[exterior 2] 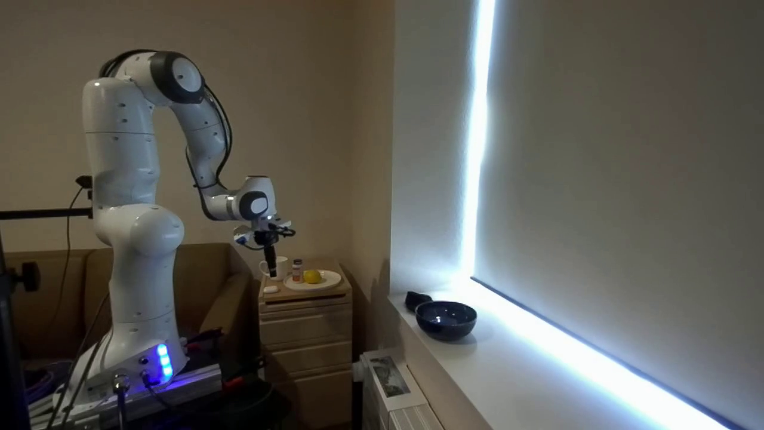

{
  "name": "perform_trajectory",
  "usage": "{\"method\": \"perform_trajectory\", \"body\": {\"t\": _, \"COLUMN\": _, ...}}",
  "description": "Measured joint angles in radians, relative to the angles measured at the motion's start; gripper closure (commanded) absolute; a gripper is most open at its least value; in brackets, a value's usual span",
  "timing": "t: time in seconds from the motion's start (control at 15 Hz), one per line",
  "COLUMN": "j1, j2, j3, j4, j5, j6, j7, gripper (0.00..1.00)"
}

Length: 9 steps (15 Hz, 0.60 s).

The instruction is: Open the top drawer.

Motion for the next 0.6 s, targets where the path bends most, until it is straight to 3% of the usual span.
{"method": "perform_trajectory", "body": {"t": 0.33, "j1": 0.037, "j2": 0.249, "j3": -0.031, "j4": 0.135, "j5": 0.161, "j6": 0.027, "j7": -0.123, "gripper": 0.00}}
{"method": "perform_trajectory", "body": {"t": 0.6, "j1": 0.066, "j2": 0.275, "j3": -0.060, "j4": 0.156, "j5": 0.164, "j6": 0.025, "j7": -0.124, "gripper": 0.00}}
